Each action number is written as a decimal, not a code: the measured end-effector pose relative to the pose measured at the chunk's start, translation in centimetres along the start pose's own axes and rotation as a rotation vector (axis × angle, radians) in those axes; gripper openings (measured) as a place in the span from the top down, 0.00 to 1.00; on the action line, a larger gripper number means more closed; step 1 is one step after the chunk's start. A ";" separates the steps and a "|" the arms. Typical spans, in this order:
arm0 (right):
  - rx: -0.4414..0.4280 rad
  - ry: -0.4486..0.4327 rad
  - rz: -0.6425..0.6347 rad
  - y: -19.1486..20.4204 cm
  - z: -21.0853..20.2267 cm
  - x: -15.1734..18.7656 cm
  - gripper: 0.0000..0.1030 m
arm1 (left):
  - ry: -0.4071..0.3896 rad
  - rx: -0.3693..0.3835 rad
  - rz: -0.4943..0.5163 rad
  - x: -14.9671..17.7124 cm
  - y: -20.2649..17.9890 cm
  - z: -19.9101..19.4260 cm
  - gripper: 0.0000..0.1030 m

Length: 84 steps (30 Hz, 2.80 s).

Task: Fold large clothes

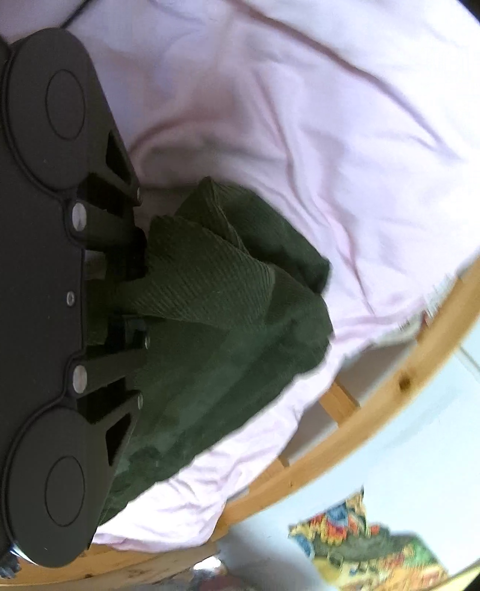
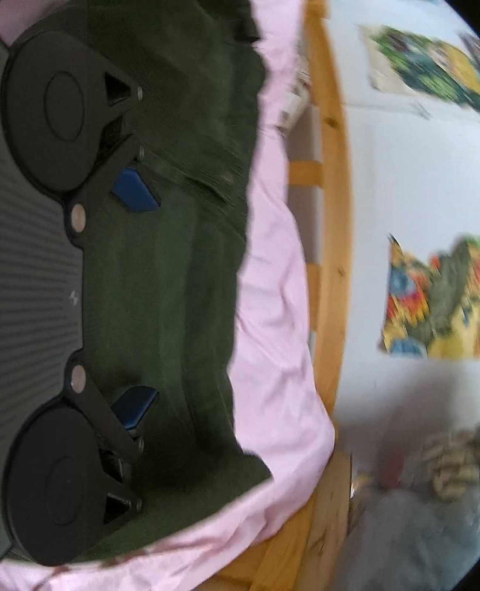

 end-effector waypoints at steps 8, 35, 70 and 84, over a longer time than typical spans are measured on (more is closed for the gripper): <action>-0.240 0.067 0.435 -6.8 -2.3 -2.2 0.01 | -0.119 0.195 0.287 -1.0 -7.7 -3.3 0.91; -0.656 -0.022 0.926 -19.0 -4.5 -0.9 0.00 | 0.345 0.778 1.479 18.9 -26.0 -2.0 0.87; -0.287 -0.003 0.740 -20.6 -1.6 3.4 0.81 | 0.371 0.851 1.288 19.7 -25.0 -0.9 0.65; -0.236 -0.039 0.645 -18.9 -2.2 2.7 0.80 | 0.185 0.584 0.612 7.7 -17.4 -1.6 0.08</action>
Point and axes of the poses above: each gripper's, at about its wrist camera, not at the fingertips, and z roughly the way its jaws point, y to its left, x to its underside, the point moved 2 cm from there along z, roughly the way its jaws point, and after that the axes turned 7 degrees about -y, right-handed, at the moved point
